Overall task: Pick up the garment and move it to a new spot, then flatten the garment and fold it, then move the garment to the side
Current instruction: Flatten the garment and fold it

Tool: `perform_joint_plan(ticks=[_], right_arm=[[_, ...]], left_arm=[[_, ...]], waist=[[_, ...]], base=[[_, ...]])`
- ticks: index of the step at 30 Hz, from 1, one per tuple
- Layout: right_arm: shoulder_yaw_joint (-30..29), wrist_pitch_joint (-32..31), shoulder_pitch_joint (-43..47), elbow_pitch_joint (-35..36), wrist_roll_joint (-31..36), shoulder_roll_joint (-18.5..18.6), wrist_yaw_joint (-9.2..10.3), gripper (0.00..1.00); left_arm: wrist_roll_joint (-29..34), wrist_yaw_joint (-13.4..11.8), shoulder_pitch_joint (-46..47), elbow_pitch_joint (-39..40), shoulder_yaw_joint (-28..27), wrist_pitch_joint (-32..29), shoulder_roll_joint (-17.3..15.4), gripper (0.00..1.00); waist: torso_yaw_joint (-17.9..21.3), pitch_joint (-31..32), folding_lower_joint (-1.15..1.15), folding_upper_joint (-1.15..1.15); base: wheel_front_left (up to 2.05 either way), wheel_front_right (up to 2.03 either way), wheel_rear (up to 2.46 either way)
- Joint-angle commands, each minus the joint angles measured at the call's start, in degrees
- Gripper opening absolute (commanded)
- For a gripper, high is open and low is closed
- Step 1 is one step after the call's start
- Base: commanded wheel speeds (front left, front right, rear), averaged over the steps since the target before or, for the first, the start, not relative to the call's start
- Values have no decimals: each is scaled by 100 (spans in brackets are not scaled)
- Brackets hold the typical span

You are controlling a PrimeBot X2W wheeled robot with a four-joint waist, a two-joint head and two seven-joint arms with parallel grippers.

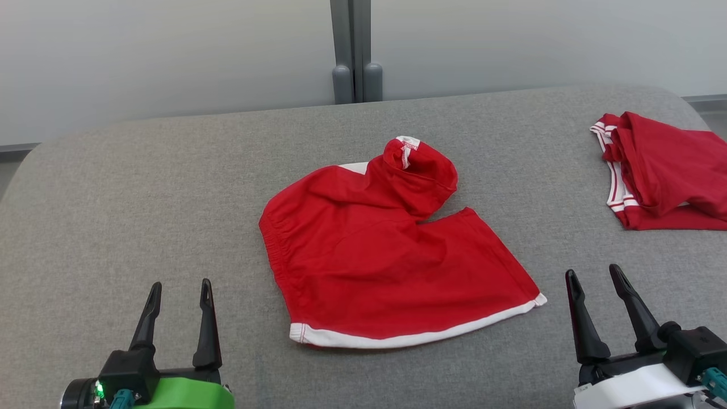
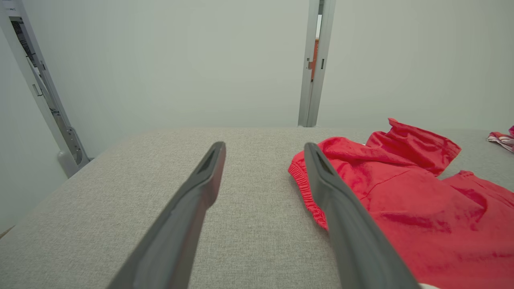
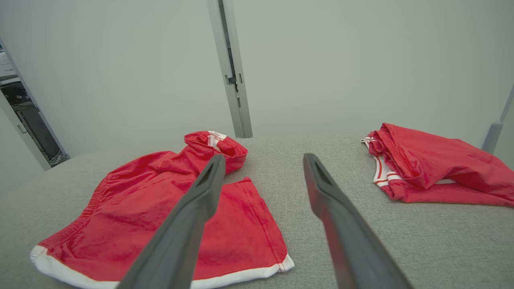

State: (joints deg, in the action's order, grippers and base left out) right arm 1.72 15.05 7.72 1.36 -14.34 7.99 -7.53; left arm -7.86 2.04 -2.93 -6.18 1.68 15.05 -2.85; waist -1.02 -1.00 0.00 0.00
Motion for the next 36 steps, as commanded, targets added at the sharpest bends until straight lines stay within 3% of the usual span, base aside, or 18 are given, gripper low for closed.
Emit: perform_joint_plan(ticks=[1, 36], right_arm=[[10, 15, 36, -12, 42, 17, 10, 100], [-32, -186, 110, -121, 173, 19, 10, 100]], left_arm=[[27, -4, -37, -22, -30, 15, -11, 100], [85, 177, -146, -159, 115, 15, -143, 100]], waist=[[0, 3, 0, 0], [-73, 101, 0, 0]], base=[[0, 0, 0], [0, 0, 0]])
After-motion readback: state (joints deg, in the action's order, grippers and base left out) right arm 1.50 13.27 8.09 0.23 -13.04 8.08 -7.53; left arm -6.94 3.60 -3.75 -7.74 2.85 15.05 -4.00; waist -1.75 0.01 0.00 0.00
